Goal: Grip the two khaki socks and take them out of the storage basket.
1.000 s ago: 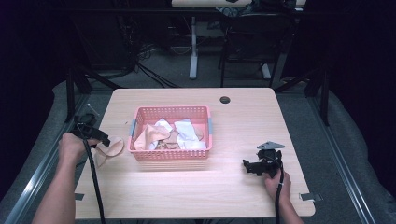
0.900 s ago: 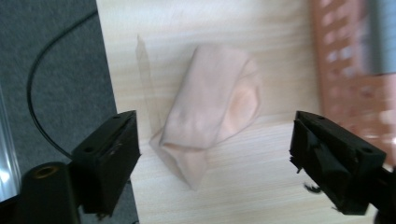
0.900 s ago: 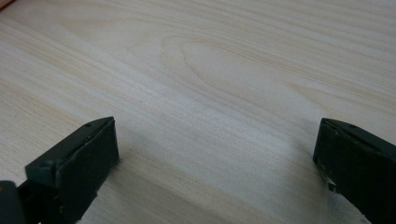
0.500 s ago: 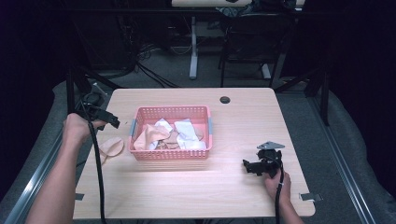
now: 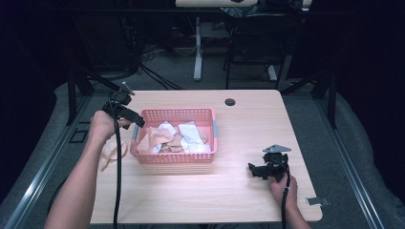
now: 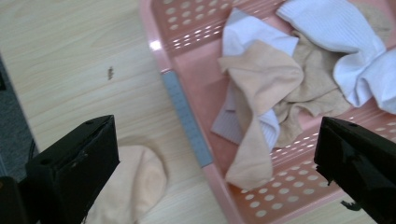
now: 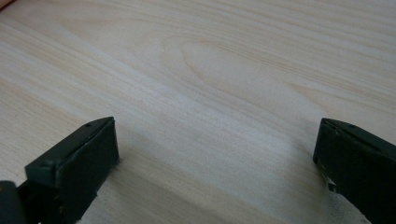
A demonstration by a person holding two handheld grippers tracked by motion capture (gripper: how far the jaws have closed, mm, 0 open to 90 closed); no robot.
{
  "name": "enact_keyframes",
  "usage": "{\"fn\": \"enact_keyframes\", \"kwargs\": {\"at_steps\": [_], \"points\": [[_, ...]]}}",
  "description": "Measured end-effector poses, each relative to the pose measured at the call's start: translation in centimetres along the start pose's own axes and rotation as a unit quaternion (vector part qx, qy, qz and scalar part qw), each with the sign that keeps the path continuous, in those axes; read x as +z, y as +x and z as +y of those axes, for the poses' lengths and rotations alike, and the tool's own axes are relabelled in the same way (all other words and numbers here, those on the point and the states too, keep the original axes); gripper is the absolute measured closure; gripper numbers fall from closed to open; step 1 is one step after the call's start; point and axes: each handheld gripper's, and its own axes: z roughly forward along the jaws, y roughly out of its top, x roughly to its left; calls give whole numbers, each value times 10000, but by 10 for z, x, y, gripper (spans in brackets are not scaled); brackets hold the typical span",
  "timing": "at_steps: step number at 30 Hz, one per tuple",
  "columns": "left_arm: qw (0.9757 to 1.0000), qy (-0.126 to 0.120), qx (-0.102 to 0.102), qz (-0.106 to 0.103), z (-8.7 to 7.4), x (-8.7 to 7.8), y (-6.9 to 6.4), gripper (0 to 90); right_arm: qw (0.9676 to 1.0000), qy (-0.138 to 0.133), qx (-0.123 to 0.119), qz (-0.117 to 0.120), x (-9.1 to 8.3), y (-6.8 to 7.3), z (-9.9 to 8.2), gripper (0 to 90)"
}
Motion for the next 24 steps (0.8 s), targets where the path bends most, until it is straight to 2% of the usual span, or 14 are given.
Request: {"fn": "enact_keyframes", "kwargs": {"at_steps": [8, 11, 16, 19, 21, 24], "points": [[9996, 68, 203, -185, 12, 14, -20, 0, 10000, -1, 1, 2, 0, 0, 0, 0], [9990, 164, 310, -260, 16, 22, -27, 10, 10000, -3, 2, 1, 0, 0, 0, 0], [9982, 253, 375, -387, 18, 39, -34, 153, 10000, 4, 2, 3, 0, 0, 0, 0], [9983, 296, 360, -356, 19, 47, -35, 169, 10000, -26, 27, 13, 0, 0, 0, 0], [9985, 293, 309, -357, 18, 51, -35, 229, 10000, -27, 29, 14, 0, 0, 0, 0], [9985, 325, 294, -319, 17, 56, -35, 259, 10000, -31, 29, 14, 0, 0, 0, 0]]}}
